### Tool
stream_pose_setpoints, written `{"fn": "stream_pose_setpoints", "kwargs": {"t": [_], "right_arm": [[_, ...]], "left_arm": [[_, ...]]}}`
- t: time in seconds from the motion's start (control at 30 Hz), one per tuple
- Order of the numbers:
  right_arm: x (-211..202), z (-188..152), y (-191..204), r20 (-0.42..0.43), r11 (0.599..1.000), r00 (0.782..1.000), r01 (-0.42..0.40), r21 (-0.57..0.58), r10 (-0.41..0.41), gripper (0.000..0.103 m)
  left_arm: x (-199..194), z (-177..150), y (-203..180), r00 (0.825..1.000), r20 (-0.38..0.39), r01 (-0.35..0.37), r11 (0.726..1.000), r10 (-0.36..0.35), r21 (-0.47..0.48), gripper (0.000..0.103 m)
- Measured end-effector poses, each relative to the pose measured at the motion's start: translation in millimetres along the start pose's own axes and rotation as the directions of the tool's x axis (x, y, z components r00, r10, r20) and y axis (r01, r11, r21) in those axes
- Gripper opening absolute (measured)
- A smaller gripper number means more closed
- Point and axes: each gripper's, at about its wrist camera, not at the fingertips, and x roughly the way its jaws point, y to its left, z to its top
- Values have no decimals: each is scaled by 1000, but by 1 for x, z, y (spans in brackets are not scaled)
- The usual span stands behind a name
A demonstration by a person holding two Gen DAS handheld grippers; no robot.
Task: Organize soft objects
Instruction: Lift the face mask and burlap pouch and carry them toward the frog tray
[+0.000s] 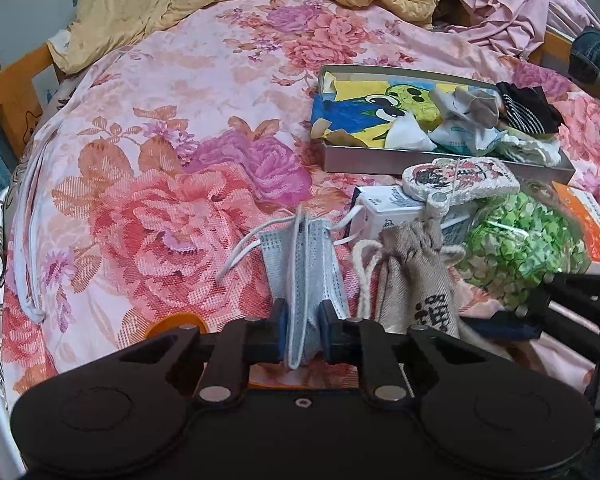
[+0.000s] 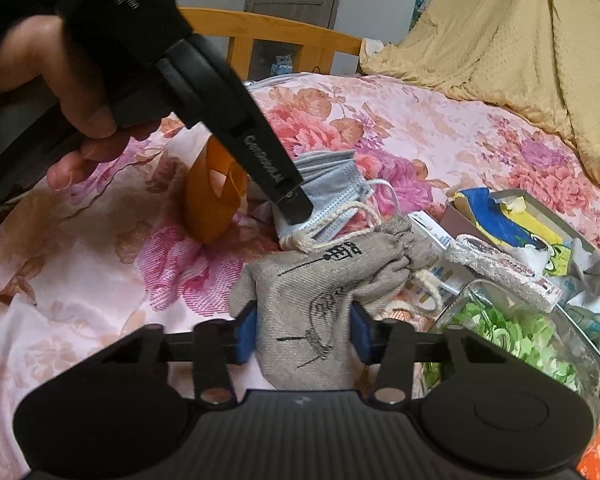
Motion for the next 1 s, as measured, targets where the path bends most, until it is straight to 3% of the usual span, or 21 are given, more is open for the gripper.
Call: {"fn": "stream_pose_setpoints", "kwargs": {"t": [0.2, 0.3, 0.73, 1.0], "right_arm": [[-8, 1, 0, 17, 1000, 1000, 8, -4, -8, 22], [-14, 1, 0, 36, 999, 999, 27, -20, -27, 18], [-56, 18, -29, 153, 993, 982, 112, 26, -114, 18], [-95, 21, -77, 211, 977, 959, 162, 139, -190, 18]], "left_arm": [[-7, 1, -5, 1000, -7, -12, 999, 12, -50, 14], [-13, 3, -7, 1000, 0, -18, 996, 18, -84, 13], [-50, 31, -15, 990, 109, -55, 966, 85, -251, 13], [-62, 65, -48, 982, 171, -37, 963, 85, -266, 13]]}}
